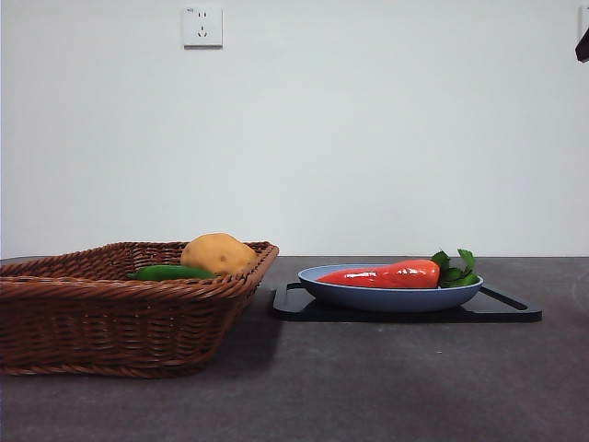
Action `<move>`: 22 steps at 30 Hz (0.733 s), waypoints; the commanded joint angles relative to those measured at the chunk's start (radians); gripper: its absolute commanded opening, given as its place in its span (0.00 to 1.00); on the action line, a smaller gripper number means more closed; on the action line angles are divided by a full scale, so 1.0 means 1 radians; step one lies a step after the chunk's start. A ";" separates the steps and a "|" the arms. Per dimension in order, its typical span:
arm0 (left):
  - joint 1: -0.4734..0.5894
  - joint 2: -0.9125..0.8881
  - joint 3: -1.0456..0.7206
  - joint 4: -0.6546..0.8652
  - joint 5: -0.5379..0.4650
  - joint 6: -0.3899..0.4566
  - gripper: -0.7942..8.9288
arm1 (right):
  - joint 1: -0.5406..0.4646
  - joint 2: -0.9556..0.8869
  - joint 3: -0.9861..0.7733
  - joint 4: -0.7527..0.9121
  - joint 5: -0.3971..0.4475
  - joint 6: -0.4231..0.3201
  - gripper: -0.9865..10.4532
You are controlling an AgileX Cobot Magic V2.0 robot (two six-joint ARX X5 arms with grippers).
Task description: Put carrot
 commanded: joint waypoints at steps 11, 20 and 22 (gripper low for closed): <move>0.002 -0.005 -0.011 0.006 0.038 -0.021 0.09 | 0.006 0.001 0.009 0.011 0.005 0.002 0.09; 0.002 -0.005 -0.011 0.006 0.038 -0.021 0.09 | 0.006 0.001 0.009 0.011 0.005 0.002 0.09; 0.002 -0.005 -0.011 0.006 0.038 -0.021 0.09 | 0.006 0.001 0.009 0.011 0.005 0.002 0.09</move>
